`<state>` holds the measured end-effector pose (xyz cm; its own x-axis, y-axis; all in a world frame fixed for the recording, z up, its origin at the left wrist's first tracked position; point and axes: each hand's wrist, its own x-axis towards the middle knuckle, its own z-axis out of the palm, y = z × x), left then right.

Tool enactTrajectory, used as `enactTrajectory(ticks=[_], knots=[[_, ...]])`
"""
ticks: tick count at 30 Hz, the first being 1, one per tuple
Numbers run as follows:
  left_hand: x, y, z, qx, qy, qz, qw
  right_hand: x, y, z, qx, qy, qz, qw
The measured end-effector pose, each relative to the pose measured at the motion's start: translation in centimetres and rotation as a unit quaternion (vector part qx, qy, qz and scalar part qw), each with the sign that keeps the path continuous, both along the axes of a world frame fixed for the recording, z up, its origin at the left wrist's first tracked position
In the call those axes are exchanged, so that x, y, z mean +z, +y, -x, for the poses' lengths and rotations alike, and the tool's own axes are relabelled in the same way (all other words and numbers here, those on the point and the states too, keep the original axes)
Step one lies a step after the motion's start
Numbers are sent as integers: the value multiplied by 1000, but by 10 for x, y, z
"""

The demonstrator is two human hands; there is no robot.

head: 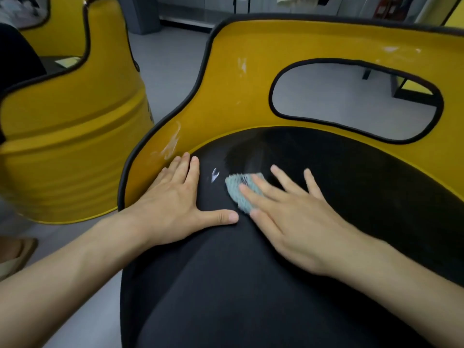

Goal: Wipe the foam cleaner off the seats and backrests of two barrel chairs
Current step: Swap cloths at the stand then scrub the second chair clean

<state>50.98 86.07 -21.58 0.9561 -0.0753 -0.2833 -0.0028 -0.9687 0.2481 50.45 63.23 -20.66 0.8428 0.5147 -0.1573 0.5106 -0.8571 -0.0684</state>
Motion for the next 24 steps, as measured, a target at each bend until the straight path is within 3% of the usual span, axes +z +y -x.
enactTrajectory(ticks=[5,14,18,24], knots=[[-2,2,-2,-5,2,-10,1000,-5,5,4,0,-17,27,999],[-2,2,0,-9,-11,2,1000,-7,6,-142,-166,9,-14,986],[-4,2,-1,-10,-14,2,1000,-9,-5,-90,-137,-36,-3,990],[-5,1,-2,-5,-11,-2,1000,-5,-1,-15,-30,-12,11,999]])
